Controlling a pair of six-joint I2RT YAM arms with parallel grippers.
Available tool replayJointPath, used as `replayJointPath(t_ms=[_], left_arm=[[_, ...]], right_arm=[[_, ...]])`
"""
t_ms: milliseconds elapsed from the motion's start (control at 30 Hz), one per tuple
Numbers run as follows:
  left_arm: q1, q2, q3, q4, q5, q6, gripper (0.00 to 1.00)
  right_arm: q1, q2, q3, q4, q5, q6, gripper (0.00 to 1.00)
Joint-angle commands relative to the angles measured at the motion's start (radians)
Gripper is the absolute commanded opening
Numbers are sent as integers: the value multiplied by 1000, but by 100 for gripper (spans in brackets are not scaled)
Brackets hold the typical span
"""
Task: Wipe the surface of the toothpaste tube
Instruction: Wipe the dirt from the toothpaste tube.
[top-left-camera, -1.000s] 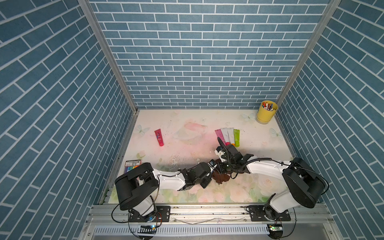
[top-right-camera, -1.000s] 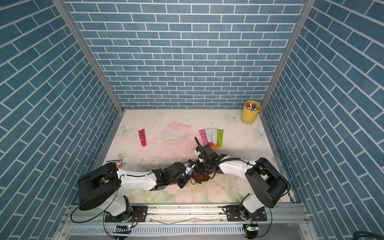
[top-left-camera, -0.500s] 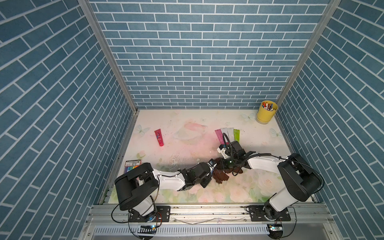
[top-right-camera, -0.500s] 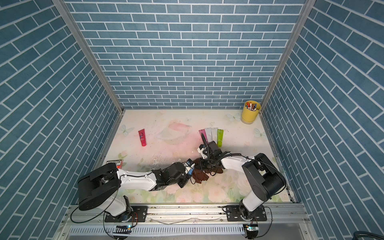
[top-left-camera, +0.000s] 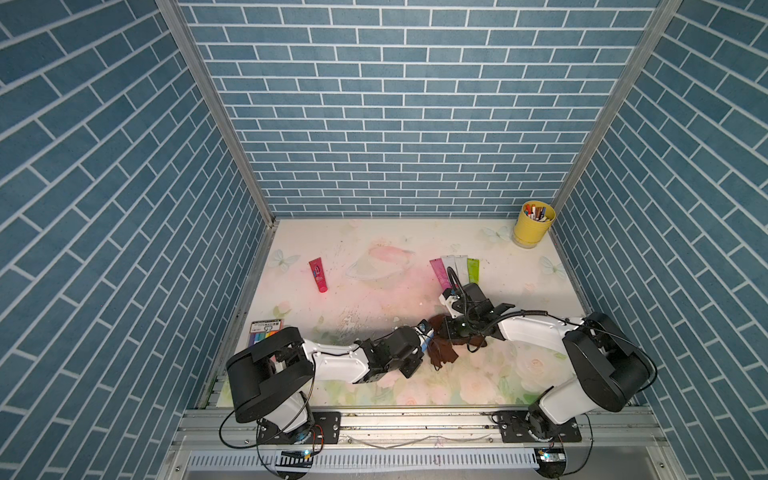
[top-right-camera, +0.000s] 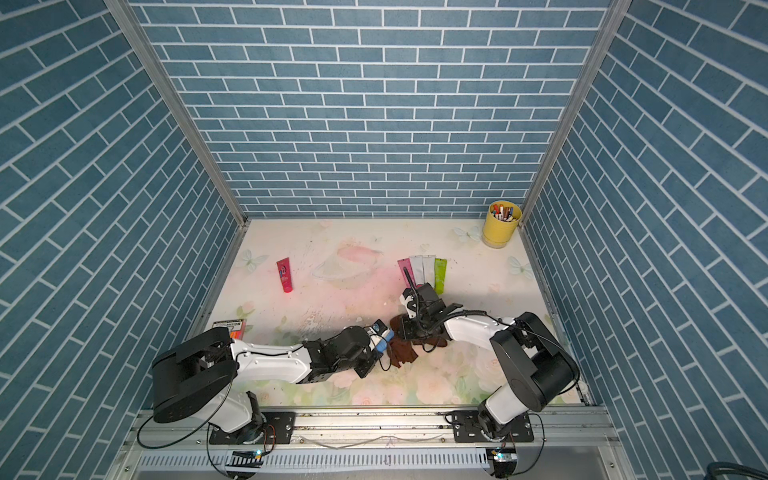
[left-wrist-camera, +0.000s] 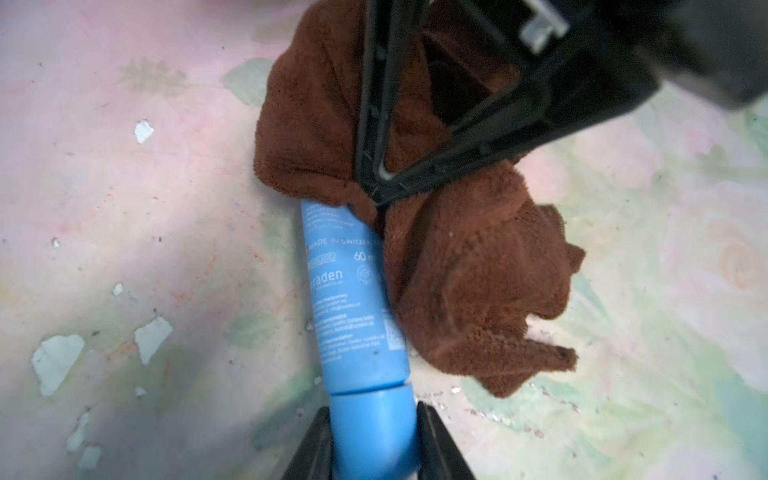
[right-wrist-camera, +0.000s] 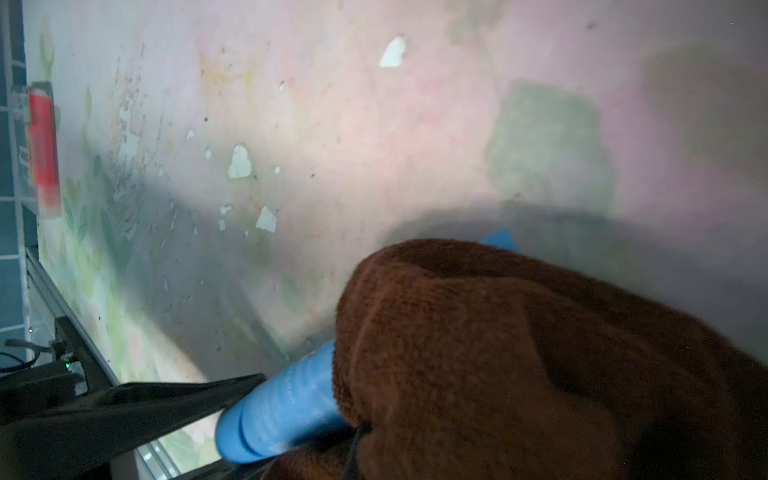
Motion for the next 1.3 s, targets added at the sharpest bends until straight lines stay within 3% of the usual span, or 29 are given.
replayJointPath(t_ms=[0, 300, 433, 600, 733, 867, 1000, 1133, 1267], left_arm=[[-27, -4, 4, 11, 89, 27, 0], [-27, -2, 5, 14, 93, 29, 0], [-27, -3, 3, 14, 93, 29, 0], [-27, -4, 3, 13, 92, 29, 0], [-28, -5, 3, 14, 95, 29, 0], [-28, -4, 3, 13, 99, 30, 0], [-27, -3, 5, 12, 99, 31, 0], [-27, -4, 6, 12, 97, 31, 0], [-27, 3, 10, 12, 99, 32, 0]], right_arm=[[69, -12, 3, 62, -91, 12, 0], [77, 5, -32, 141, -124, 31, 0], [-24, 20, -46, 83, -52, 29, 0], [-138, 4, -26, -86, 248, 6, 0], [-167, -19, -26, -107, 324, 16, 0], [-162, -33, -32, -33, 142, 0, 0], [-85, -58, -14, -3, -14, -3, 0], [19, -89, 6, -12, -82, -2, 0], [57, -113, -33, 46, -149, 28, 0]])
